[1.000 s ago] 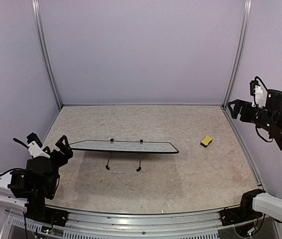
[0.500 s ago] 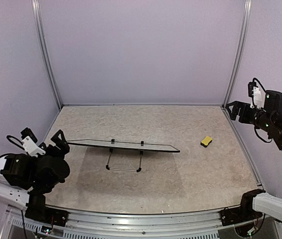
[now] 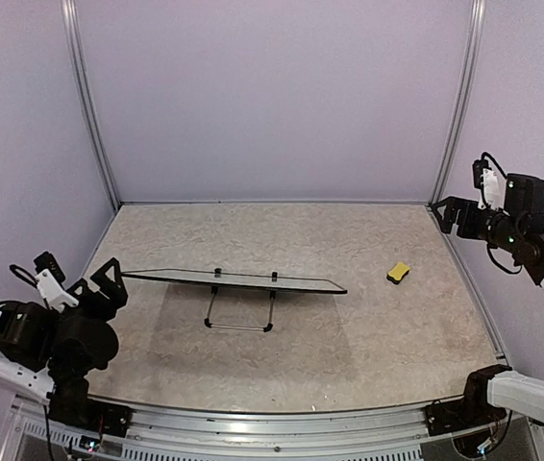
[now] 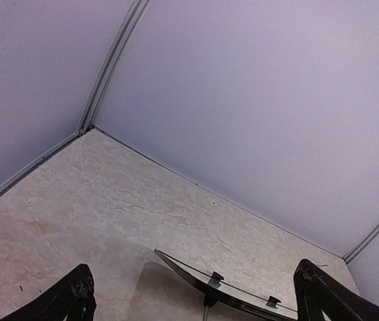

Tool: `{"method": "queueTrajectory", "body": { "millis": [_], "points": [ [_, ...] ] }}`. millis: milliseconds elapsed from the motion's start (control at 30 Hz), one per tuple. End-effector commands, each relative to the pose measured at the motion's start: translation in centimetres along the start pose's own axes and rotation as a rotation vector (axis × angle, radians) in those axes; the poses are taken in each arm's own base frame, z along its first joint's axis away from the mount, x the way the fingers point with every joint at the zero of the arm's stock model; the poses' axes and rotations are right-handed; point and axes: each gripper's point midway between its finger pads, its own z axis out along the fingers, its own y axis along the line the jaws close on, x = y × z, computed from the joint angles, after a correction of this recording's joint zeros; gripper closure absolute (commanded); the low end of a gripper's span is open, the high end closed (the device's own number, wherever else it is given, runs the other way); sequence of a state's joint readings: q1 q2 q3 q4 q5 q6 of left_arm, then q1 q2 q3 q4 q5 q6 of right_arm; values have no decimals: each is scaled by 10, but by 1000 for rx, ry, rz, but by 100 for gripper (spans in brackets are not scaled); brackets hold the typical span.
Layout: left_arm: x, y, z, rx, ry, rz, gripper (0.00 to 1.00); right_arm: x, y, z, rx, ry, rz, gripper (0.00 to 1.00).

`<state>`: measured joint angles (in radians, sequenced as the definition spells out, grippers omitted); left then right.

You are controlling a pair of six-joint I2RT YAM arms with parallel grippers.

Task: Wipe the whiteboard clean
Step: Rotate the whiteboard at the center of the board.

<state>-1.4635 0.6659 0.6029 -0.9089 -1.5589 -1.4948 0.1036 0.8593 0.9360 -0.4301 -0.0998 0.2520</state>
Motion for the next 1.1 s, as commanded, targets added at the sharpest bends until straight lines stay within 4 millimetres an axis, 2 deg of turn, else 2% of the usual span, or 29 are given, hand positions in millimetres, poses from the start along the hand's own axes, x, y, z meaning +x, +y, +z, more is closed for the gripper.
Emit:
{"method": "queueTrajectory", "body": {
  "millis": [0,133,233,300,433,567,767,900,967,1033,1067],
  "points": [
    [-12,-8,-6,-6,-123,190,1,-7,9,-1,-34,-1,-9,0],
    [5,-10,-5,21,-68,232,1,-5,10,2,-46,6,-5,1],
    [2,-2,4,-41,-54,227,1,-2,14,5,-71,19,1,0],
    [-12,-4,8,-77,-80,228,1,0,16,8,-84,30,2,0],
    [-59,-21,0,-38,-170,174,1,3,18,10,-96,40,6,0],
    [-93,-30,3,-65,-187,193,1,1,20,8,-109,34,5,0],
    [-125,-27,24,-274,-266,310,1,0,25,12,-134,33,10,0],
    [-125,-19,49,-445,-286,363,1,-2,32,17,-177,44,28,0],
    [-112,-20,70,-536,-261,431,1,-5,34,16,-187,37,27,0],
    [-97,-30,89,-576,-261,528,1,-10,34,14,-182,27,24,0],
    [-97,-30,96,-600,-261,535,1,-12,34,13,-179,23,20,0]
  ]
}}
